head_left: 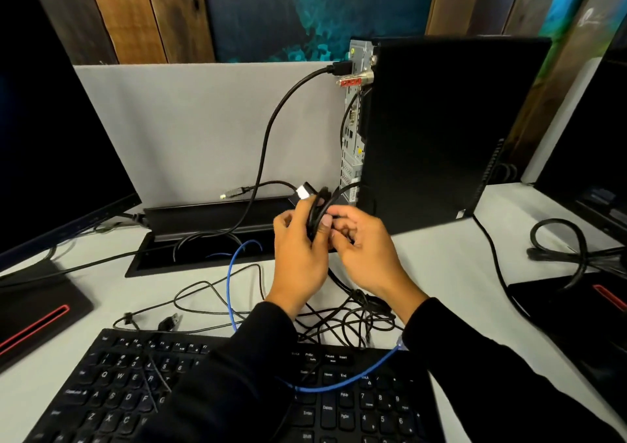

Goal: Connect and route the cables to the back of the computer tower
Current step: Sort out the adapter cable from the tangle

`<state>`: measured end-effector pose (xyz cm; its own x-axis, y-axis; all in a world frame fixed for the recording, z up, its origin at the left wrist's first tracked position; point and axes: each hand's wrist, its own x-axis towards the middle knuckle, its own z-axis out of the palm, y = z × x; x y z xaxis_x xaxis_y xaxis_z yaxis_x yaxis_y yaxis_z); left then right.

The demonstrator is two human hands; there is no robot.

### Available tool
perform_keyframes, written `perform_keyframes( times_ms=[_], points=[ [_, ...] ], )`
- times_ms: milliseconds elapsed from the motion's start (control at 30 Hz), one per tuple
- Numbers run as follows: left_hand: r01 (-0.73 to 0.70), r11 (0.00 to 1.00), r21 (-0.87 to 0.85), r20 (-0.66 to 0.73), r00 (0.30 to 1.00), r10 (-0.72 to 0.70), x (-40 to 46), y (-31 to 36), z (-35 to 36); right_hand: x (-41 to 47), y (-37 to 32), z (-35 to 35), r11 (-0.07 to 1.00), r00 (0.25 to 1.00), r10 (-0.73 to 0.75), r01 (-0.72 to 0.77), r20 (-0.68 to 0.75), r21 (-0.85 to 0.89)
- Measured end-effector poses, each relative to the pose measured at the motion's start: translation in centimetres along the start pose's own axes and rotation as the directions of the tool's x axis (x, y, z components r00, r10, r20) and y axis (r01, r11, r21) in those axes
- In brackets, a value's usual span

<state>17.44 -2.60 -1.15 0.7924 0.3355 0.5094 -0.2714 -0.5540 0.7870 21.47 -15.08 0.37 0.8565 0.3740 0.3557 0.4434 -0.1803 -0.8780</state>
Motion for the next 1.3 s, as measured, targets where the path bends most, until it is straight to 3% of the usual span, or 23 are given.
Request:
perform_keyframes(
  times_ms=[133, 200, 267, 367, 500, 567, 633, 667, 733, 833, 967, 1033, 1100, 1200, 1300],
  points=[
    [0.061, 0.944, -0.324, 0.096, 0.995, -0.031, 0.0, 0.4, -0.7, 0.2, 0.0, 0.4, 0.995, 0.987, -0.054, 0.039, 0.151, 0.097],
    [0.086, 0.917, -0.39, 0.096, 0.994, -0.052, -0.1, 0.2, -0.7, 0.2, 0.1, 0.7, 0.995, 0.984, -0.052, 0.037, 0.172, 0.089],
    [0.087, 0.922, -0.378, 0.047, 0.996, -0.075, -0.3, -0.2, -0.7, 0.2, 0.1, 0.7, 0.99, 0.989, -0.104, 0.113, 0.103, -0.084],
    [0.03, 0.958, -0.285, -0.037, 0.998, -0.042, -0.3, -0.4, -0.6, 0.5, -1.2, -0.4, 0.856, 0.918, -0.396, 0.359, -0.025, -0.372],
    [-0.035, 0.987, -0.156, -0.093, 0.995, 0.021, -0.6, -0.3, -0.7, 0.5, -5.2, -1.7, 0.768, 0.797, -0.603, 0.573, -0.023, -0.285],
    [-0.057, 0.989, -0.134, -0.088, 0.995, 0.046, -0.7, -0.2, -0.5, 1.3, -7.0, -1.4, 0.783, 0.831, -0.555, 0.505, -0.041, -0.364],
    [-0.103, 0.99, -0.097, -0.041, 0.994, 0.099, -0.9, -0.3, -0.2, 3.3, -8.5, -0.5, 0.797, 0.959, -0.277, 0.261, 0.054, -0.545],
    [-0.122, 0.991, -0.061, -0.013, 0.992, 0.122, -1.0, -0.4, 0.0, 4.4, -9.0, 0.0, 0.765, 0.987, -0.097, 0.157, 0.129, -0.625],
    [-0.141, 0.99, 0.009, 0.038, 0.989, 0.14, -1.1, -1.0, 0.2, 5.8, -9.6, 1.3, 0.776, 0.958, 0.127, 0.066, 0.258, -0.627],
    [-0.184, 0.982, 0.043, 0.07, 0.981, 0.181, -1.4, -1.2, -0.1, 6.6, -9.7, 2.7, 0.926, 0.949, 0.111, 0.009, 0.295, -0.378],
    [-0.236, 0.969, -0.071, 0.123, 0.962, 0.244, -1.4, 0.0, -0.6, 7.0, -9.1, 2.6, 0.992, 0.987, 0.055, -0.037, 0.153, -0.118],
    [-0.223, 0.968, -0.117, 0.053, 0.972, 0.23, -1.4, 0.2, -0.7, 7.1, -9.1, 1.7, 0.996, 0.997, 0.019, -0.012, 0.073, -0.092],
    [-0.116, 0.968, -0.223, -0.01, 0.993, 0.117, -1.4, -0.2, -1.2, 7.0, -9.3, 0.5, 0.996, 0.999, -0.039, 0.042, 0.028, -0.082],
    [0.111, 0.904, -0.412, 0.094, 0.992, -0.08, -1.0, -0.2, -1.9, 6.4, -10.1, -0.8, 0.976, 0.984, -0.173, 0.176, 0.039, -0.126],
    [0.178, 0.894, -0.412, 0.15, 0.981, -0.126, -0.6, 0.1, -2.0, 6.5, -10.7, -0.3, 0.943, 0.965, -0.252, 0.262, 0.074, -0.206]
  ],
)
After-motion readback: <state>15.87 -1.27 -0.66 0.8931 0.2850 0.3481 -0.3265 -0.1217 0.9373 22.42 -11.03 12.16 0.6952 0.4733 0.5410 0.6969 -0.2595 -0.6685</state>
